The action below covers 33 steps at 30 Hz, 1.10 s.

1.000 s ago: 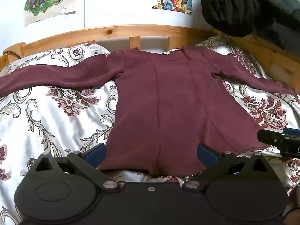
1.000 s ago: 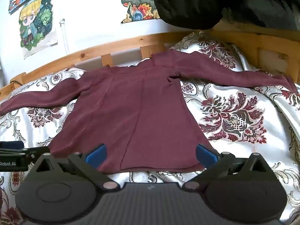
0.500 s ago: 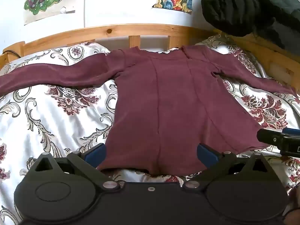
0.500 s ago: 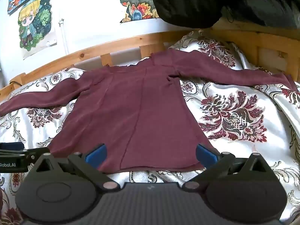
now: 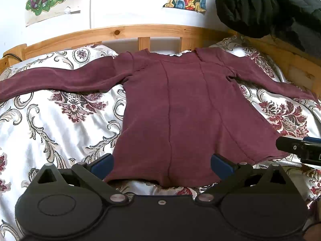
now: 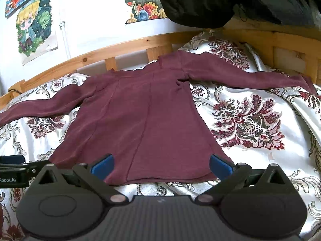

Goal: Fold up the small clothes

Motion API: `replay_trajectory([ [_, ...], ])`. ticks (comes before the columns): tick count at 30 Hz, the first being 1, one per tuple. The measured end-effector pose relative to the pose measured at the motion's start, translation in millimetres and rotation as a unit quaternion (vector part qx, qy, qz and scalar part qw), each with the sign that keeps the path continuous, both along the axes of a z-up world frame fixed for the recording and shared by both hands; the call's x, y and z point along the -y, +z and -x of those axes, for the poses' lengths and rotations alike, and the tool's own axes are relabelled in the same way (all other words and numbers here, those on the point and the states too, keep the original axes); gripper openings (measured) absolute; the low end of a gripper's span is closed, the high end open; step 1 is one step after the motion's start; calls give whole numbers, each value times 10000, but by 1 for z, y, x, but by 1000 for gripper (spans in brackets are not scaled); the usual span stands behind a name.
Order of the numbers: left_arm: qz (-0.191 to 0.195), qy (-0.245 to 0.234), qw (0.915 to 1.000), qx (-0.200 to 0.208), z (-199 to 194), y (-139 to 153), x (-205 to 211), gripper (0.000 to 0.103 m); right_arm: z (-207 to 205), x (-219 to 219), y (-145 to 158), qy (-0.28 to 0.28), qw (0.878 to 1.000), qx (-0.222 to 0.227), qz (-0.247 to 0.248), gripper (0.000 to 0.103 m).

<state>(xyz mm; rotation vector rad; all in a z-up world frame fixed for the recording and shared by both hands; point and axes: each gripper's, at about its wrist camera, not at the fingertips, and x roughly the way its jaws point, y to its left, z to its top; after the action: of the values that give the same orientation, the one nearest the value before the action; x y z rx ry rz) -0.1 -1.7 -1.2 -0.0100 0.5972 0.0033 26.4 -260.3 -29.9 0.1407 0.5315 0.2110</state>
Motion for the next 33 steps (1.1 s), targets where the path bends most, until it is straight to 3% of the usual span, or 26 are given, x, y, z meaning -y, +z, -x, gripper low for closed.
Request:
replay_trajectory([
  [33,-6,0,10000,-25,-1,-3,-1,102,-1,1,0,-21,10000,-50,-41,103],
])
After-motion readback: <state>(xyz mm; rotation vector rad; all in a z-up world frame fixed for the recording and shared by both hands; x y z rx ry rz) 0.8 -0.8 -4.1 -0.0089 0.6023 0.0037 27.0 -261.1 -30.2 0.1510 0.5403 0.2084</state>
